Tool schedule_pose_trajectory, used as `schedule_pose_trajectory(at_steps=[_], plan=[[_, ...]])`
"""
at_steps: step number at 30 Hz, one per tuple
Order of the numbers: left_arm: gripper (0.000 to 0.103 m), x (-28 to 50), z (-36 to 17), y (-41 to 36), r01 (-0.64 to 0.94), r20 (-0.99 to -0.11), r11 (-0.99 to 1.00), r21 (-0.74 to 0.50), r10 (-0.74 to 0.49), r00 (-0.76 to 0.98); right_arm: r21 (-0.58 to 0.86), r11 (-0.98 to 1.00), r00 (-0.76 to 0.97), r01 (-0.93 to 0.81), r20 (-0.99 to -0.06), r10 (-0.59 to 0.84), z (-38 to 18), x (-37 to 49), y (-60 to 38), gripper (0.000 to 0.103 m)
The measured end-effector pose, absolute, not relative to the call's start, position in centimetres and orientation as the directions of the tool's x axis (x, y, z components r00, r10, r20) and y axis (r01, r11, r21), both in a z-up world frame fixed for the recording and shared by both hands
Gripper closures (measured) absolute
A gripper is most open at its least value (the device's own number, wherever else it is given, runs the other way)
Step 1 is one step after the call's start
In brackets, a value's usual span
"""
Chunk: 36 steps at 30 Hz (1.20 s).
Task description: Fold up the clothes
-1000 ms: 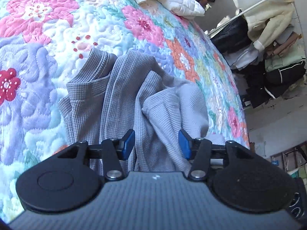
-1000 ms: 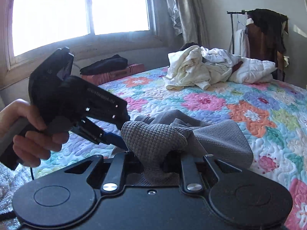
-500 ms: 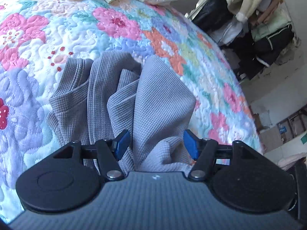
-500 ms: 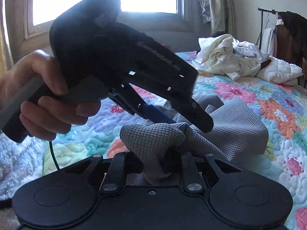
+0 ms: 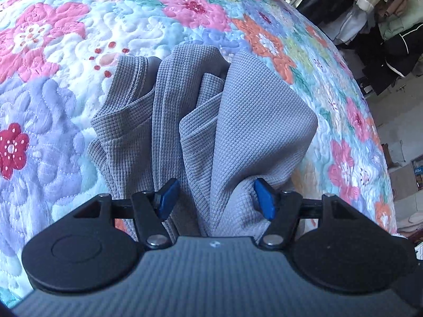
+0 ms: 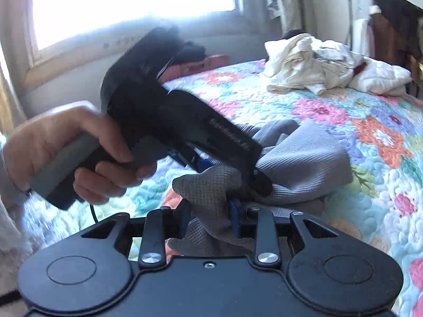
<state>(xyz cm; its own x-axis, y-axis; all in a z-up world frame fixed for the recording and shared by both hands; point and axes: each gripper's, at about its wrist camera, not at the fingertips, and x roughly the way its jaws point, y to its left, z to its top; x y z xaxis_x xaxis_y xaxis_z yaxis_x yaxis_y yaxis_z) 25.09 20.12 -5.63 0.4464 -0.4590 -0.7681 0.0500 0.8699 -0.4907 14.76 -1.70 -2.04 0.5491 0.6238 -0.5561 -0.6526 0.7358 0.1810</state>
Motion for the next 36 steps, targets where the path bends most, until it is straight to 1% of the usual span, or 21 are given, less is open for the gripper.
schedule_pose_trajectory(at_steps=[1,3,4,7,8,9,11,13,14,16,18,21,24,26,30,33,35,36], plan=[[0.04,25.2,-5.6,20.2,0.042,-0.769,0.868,-0.495,-0.46,0.444,0.242,0.759,0.57,-0.604,-0.534,0.624,-1.8,14.8,-2.9,0.058],[0.04,25.3,-5.6,20.2,0.033,-0.775,0.871,-0.49,-0.453,0.441,0.366,0.793,0.634,-0.487,-0.477,0.609,-1.8,15.1,-5.4,0.057],[0.04,25.4,-5.5,20.2,0.034,-0.78,0.878,-0.478,-0.443,0.442,0.403,0.807,0.659,-0.431,-0.471,0.587,-1.9,15.5,-6.4,0.057],[0.04,25.4,-5.3,20.3,0.035,-0.776,0.876,-0.481,-0.444,0.448,0.408,0.87,0.679,-0.277,-0.558,0.478,-3.3,18.1,-7.7,0.057],[0.04,25.4,-5.2,20.5,0.036,-0.767,0.87,-0.492,-0.452,0.456,0.361,0.903,0.663,-0.234,-0.62,0.42,-4.1,19.4,-7.5,0.057],[0.04,25.4,-5.1,20.7,0.037,-0.758,0.864,-0.502,-0.46,0.462,0.322,0.92,0.65,-0.222,-0.655,0.386,-4.8,20.5,-7.2,0.057],[0.04,25.6,-5.3,20.9,0.024,-0.759,0.859,-0.511,-0.464,0.457,0.283,0.927,0.627,-0.246,-0.683,0.375,-5.9,21.6,-6.6,0.057],[0.041,25.6,-5.1,20.9,0.022,-0.756,0.858,-0.514,-0.464,0.462,0.247,0.927,0.635,-0.281,-0.677,0.373,-6.0,22.4,-5.6,0.057],[0.043,25.3,-4.8,20.8,0.029,-0.753,0.861,-0.507,-0.459,0.471,0.22,0.921,0.638,-0.321,-0.669,0.382,-5.6,22.4,-4.9,0.057],[0.043,24.6,-4.0,20.7,0.047,-0.741,0.867,-0.496,-0.451,0.498,0.167,0.903,0.642,-0.395,-0.653,0.402,-4.8,22.5,-3.6,0.057],[0.043,23.9,-3.1,20.9,0.063,-0.717,0.862,-0.503,-0.457,0.526,0.157,0.884,0.638,-0.439,-0.639,0.43,-4.2,22.9,-2.4,0.057],[0.042,23.1,-2.1,21.8,0.064,-0.674,0.84,-0.539,-0.476,0.565,0.171,0.869,0.65,-0.464,-0.601,0.465,-3.5,23.0,-1.2,0.057],[0.042,22.9,-1.6,22.9,0.044,-0.64,0.826,-0.562,-0.468,0.609,0.228,0.84,0.629,-0.493,-0.574,0.525,-2.9,23.9,0.0,0.057],[0.042,23.0,-1.6,23.6,0.024,-0.622,0.813,-0.582,-0.465,0.63,0.262,0.824,0.606,-0.502,-0.573,0.552,-2.9,24.8,0.6,0.057],[0.042,23.4,-2.2,24.8,-0.018,-0.613,0.794,-0.607,-0.454,0.647,0.285,0.805,0.569,-0.52,-0.587,0.575,-2.8,25.8,1.4,0.057],[0.042,23.7,-3.1,25.6,-0.076,-0.633,0.781,-0.62,-0.44,0.636,0.288,0.81,0.571,-0.51,-0.591,0.569,-2.5,25.3,1.2,0.057],[0.042,23.8,-3.5,26.0,-0.107,-0.644,0.776,-0.621,-0.429,0.634,0.305,0.81,0.577,-0.5,-0.58,0.575,-2.2,24.3,0.3,0.056],[0.042,23.8,-3.5,26.1,-0.115,-0.643,0.773,-0.624,-0.424,0.638,0.311,0.812,0.583,-0.493,-0.575,0.574,-2.0,23.5,-0.3,0.053]])
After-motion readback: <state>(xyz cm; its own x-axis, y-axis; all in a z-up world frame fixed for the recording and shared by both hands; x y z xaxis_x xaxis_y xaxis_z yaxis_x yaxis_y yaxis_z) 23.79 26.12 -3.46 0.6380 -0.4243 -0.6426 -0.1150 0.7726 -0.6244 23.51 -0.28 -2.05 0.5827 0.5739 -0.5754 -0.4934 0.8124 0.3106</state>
